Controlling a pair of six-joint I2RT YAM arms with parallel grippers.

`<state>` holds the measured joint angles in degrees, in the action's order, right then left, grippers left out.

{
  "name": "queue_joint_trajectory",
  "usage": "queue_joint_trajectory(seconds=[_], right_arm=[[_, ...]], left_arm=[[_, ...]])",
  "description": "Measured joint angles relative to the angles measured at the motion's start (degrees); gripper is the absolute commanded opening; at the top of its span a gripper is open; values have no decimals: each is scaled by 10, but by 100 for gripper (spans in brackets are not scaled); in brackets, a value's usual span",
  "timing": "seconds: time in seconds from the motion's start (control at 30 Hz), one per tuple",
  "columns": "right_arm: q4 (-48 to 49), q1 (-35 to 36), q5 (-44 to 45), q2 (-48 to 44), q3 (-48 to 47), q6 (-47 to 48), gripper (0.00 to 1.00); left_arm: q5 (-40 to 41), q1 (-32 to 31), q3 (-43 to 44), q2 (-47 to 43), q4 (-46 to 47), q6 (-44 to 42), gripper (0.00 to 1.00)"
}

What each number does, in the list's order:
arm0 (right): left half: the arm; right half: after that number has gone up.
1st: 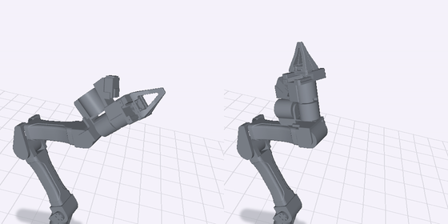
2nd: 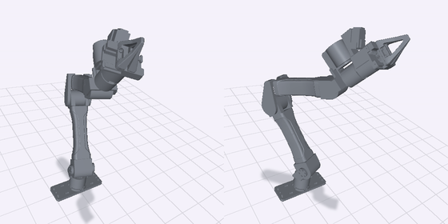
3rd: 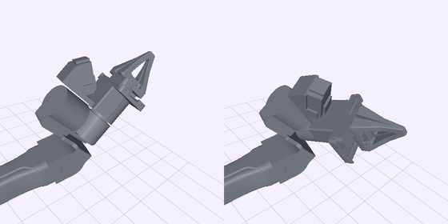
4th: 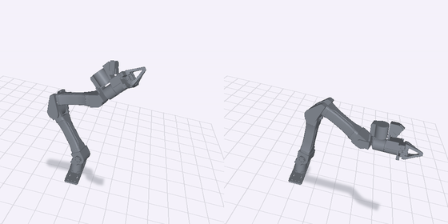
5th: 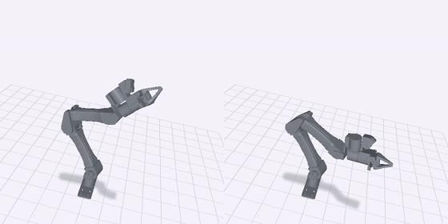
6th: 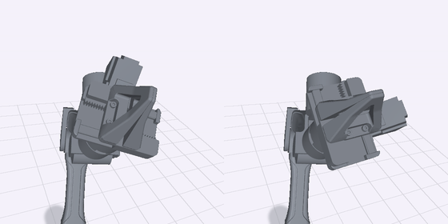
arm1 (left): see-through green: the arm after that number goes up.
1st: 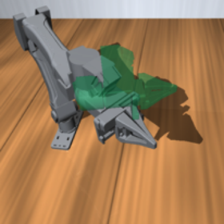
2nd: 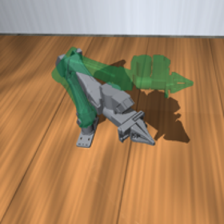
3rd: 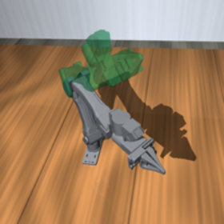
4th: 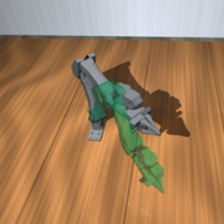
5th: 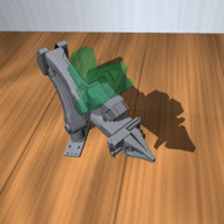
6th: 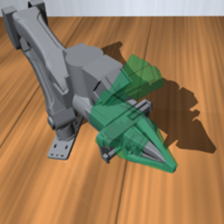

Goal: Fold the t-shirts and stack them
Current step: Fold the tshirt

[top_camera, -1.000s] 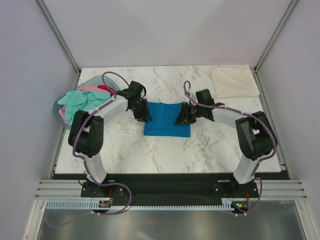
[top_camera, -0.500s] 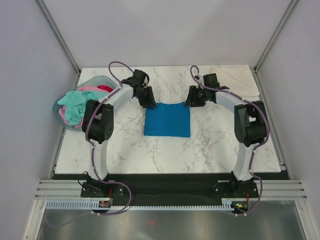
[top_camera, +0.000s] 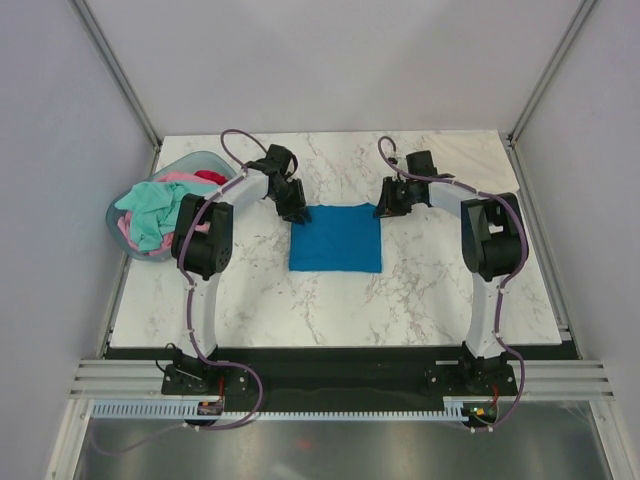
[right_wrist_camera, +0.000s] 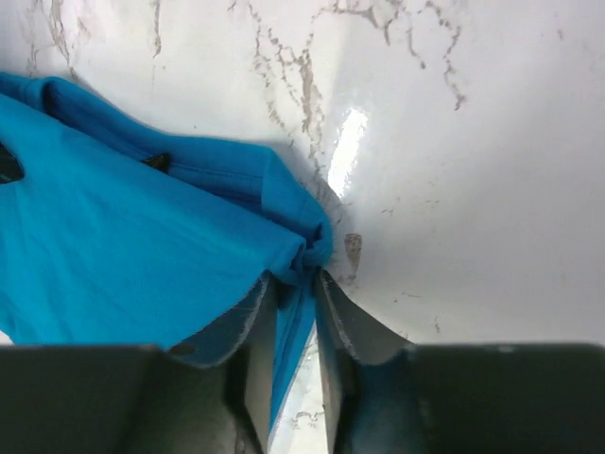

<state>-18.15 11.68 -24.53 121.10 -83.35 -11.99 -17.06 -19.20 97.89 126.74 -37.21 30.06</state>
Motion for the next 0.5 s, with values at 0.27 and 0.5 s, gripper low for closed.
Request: queue_joint_trajectory(seconds=[0.27,0.5], right_arm=[[39,-27,-63,19,4,-4,2],[55,-31,-82,26,4,-10,12]], left_arm=[[-3,3,2,2,0,0,36],[-16,13,21,2,-16,-3,40]])
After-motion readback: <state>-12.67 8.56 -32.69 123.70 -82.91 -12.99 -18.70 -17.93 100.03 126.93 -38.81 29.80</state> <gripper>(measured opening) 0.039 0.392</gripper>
